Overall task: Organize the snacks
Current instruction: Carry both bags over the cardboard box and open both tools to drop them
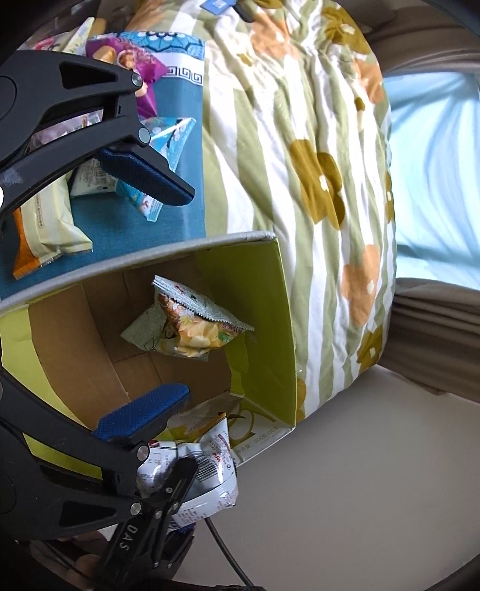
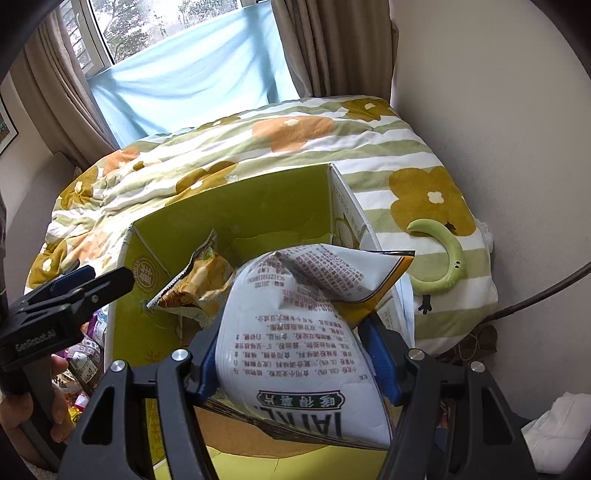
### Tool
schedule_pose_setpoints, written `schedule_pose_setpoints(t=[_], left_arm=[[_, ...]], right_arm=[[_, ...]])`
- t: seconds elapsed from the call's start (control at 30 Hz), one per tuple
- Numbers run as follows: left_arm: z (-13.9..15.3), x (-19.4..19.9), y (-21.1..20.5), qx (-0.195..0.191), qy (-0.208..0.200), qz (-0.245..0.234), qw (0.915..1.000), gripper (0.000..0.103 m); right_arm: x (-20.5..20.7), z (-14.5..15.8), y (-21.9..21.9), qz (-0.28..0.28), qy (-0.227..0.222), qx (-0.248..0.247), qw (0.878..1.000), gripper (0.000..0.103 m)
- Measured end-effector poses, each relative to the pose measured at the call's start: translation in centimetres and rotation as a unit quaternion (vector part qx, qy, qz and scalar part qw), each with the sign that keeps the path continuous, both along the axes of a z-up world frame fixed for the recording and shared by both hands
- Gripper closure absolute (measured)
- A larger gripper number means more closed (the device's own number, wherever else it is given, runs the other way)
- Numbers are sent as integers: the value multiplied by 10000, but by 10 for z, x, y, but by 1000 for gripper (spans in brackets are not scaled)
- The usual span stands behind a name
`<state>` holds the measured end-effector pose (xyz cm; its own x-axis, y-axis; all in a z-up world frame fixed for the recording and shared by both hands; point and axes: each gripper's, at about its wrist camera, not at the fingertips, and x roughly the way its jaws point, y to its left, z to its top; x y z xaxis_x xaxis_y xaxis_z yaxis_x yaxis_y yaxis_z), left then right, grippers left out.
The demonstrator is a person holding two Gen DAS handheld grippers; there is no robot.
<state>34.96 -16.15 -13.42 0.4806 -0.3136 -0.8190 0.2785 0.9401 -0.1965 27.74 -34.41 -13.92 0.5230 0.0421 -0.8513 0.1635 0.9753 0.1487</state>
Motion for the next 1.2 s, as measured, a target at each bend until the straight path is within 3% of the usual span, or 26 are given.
schedule_pose_setpoints(t=[0.37,0.4,0.47,0.5,0.63,0.8,1.2], left_arm=[[8,-9,30,35,-151,76,9999,7],[6,-10,30,69,-145,75,9998,7],[4,-10,32,116,-135,87,9998,7],[2,-10,32,100,-124,92,9998,7],[1,-12,33,8,-67,118,9999,7],[18,-23,29,65,-267,63,9996,7],[71,-100,40,24,-1001,318,9945,7]], right_arm=[[51,-13,-3,78,112,122,9998,37],[55,-16,-4,76,127,171,9997,34],[59,-21,-4,22,183,100,9998,6],[59,-22,-4,66,175,93,9998,2],[46,-20,-3,46,147,-40,9999,1],[30,-12,-5,-57,85,230,9997,1],[-37,56,14,-46,-758,-110,9970,1]])
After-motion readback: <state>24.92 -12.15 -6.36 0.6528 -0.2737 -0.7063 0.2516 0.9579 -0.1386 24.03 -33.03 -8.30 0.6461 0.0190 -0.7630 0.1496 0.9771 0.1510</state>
